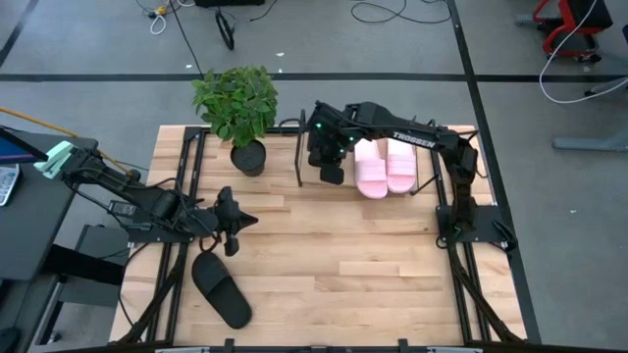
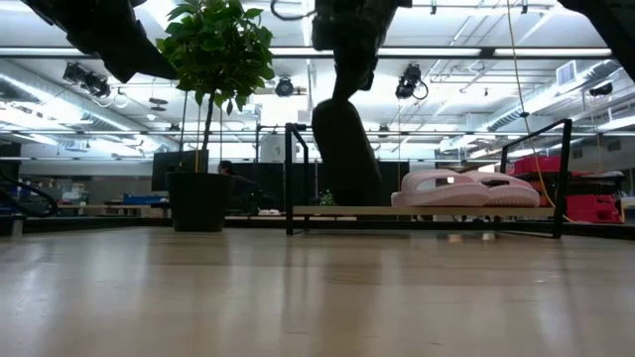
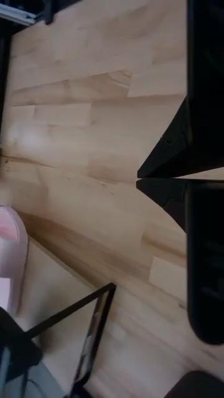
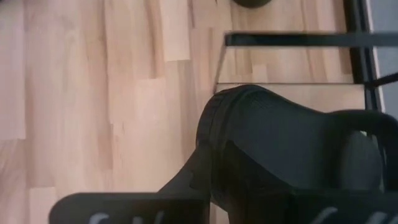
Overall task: Pick and place slides into the shelf
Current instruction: Put the right black slide on the shelf
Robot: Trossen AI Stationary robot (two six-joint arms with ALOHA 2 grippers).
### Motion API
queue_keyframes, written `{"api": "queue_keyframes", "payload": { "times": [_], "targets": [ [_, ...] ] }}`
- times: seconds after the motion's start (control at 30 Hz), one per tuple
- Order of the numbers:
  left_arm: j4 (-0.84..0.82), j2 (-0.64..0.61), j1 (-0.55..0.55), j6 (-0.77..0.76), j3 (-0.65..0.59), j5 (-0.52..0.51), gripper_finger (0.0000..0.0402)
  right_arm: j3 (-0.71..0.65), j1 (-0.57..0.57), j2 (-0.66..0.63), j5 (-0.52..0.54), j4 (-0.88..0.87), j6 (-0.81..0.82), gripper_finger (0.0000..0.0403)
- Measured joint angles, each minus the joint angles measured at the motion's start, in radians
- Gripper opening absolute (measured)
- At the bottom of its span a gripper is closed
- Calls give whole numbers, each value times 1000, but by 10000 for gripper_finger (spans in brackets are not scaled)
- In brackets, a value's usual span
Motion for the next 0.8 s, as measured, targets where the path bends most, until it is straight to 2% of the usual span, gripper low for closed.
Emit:
{"api": "queue_keyframes", "payload": {
  "times": [0.3,0.53,0.8],
  "targets": [
    [0,0,7,116,0,-20,16,-32,-64,0,-36,50,0,18],
    [0,0,58,118,0,-22,27,-32,-95,0,-74,49,-41,18],
    [0,0,127,78,0,-22,11,-32,-159,0,-138,45,-72,18]
  ]
}}
